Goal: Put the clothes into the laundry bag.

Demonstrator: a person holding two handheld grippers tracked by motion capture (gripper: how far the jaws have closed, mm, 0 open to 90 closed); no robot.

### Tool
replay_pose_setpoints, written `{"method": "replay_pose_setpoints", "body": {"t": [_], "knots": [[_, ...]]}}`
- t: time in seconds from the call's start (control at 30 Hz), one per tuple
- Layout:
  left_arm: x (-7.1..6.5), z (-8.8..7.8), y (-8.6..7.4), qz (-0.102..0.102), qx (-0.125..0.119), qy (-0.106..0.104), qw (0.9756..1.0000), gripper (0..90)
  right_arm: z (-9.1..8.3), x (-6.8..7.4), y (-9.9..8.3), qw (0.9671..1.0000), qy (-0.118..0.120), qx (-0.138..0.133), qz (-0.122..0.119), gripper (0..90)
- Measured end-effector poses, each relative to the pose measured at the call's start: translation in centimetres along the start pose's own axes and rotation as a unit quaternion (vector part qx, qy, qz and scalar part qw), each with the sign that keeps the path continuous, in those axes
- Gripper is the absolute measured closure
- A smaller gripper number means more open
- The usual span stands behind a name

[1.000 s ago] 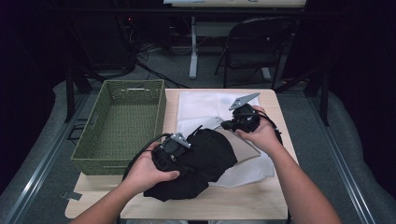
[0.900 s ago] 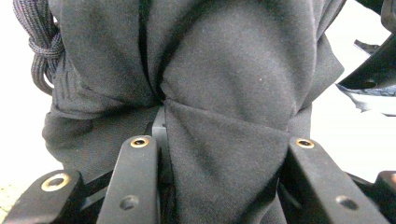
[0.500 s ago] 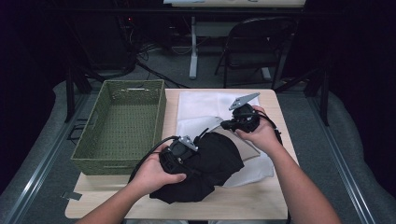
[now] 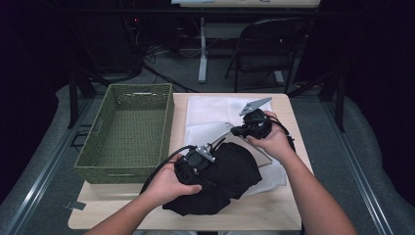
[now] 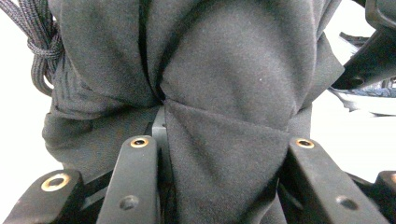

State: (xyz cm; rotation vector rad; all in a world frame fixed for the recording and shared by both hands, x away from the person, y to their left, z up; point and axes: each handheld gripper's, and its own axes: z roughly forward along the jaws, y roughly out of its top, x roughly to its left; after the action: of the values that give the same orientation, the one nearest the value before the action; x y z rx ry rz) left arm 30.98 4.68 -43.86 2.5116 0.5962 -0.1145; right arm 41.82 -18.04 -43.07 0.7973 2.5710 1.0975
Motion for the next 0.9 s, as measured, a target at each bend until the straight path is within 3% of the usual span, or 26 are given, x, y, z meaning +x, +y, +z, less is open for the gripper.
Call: {"method": "replay_pose_setpoints", "body": {"t": [0.5,0.9], "knots": [[0.2,1.7,0.6,0.006,0.009,-0.006,0.9999,61.8,0.1,0.1,0.1,1.0,0.001,-0.001,-0.003,89.2],[1.7,2.6,1.1,-0.014,0.009,-0.006,0.9998,61.8,0.0,0.3,0.1,1.0,0.001,-0.003,-0.006,89.3]]}}
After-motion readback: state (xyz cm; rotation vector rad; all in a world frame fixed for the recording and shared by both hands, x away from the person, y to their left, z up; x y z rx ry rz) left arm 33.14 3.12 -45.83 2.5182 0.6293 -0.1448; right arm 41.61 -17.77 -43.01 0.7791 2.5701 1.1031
